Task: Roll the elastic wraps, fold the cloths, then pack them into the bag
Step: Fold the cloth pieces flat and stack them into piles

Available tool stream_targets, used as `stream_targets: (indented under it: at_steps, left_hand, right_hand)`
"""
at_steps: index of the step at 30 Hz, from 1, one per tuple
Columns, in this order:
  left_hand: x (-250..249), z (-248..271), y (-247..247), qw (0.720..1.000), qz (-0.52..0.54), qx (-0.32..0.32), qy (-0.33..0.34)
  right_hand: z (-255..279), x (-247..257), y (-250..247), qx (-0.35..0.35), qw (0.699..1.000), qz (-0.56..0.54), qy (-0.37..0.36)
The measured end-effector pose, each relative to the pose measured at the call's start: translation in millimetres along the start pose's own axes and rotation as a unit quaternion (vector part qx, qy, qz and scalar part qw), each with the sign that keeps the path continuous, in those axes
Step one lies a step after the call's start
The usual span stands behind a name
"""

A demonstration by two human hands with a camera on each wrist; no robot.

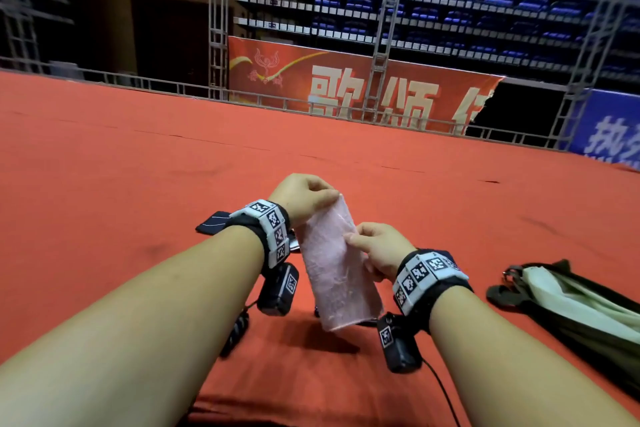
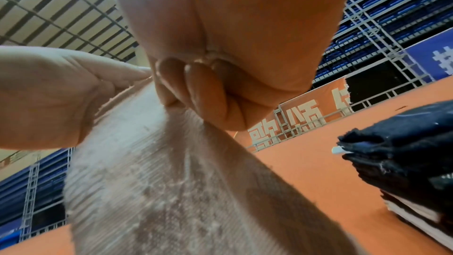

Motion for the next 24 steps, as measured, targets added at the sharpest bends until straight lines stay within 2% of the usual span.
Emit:
stream_targets:
  at_steps: [2,3,4,6,7,9,12,16,20,23,24]
  left_hand:
    - [5.5,2.7,3.2,0.998,0.027,-0.020,-0.059]
    - [10.2,6.2,6.7,0.992,0.074,-0.025,-0.102]
    - [14.1,12.6,12.1,0.975,0.157,-0.020,-0.158]
    - [22.0,26.7,23.7,0.911,0.311,0.018,-0.272]
    - [27.7,33.6,31.0,0.891,0.332,0.049,-0.306]
    - [38.1,44.0,38.9,0.883,0.316,0.110,-0.328]
    - [50.9,50.1,52.2,0.904,0.253,0.166,-0.303]
    - [64.9,40.4,59.0,0.923,0.219,0.180,-0.259]
    - [58.6,22.0,55.0,0.957,0.198,0.127,-0.168]
    - [62.5,12.1,54.4,0.982,0.130,0.092,-0.105]
    - [66.0,12.3,55.5,0.987,0.084,0.101,-0.093]
  right_hand:
    - [3.7,-4.4,-2.2,-0.007,0.999,-0.032,0.020]
    - [5.6,-7.6,-3.9,-0.012,0.998,-0.048,0.029]
    - [7.0,-11.7,-5.8,-0.017,0.997,-0.069,0.041]
    - [9.8,-17.1,-10.5,-0.032,0.990,-0.120,0.064]
    - [12.6,-21.4,-13.6,-0.041,0.986,-0.141,0.075]
    - [13.9,-22.4,-15.8,-0.052,0.981,-0.166,0.084]
    - [14.6,-26.3,-15.8,-0.051,0.978,-0.174,0.101]
    - [14.6,-31.1,-12.1,-0.047,0.978,-0.172,0.110]
    - [3.8,-29.4,-16.3,-0.062,0.975,-0.202,0.065]
    - [-6.9,-37.2,-21.6,-0.081,0.984,-0.159,0.017]
    - [-9.2,-43.2,-20.5,-0.080,0.989,-0.125,0.015]
Point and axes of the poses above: each hand's wrist, its own z-axis away from the middle knuckle, its own y-axis out of the palm, x = y × z, the point moved 2 cm from there along -z, towards the middle knuckle, and after that the axes turned 2 degrees about y, right-handed, at the moved point
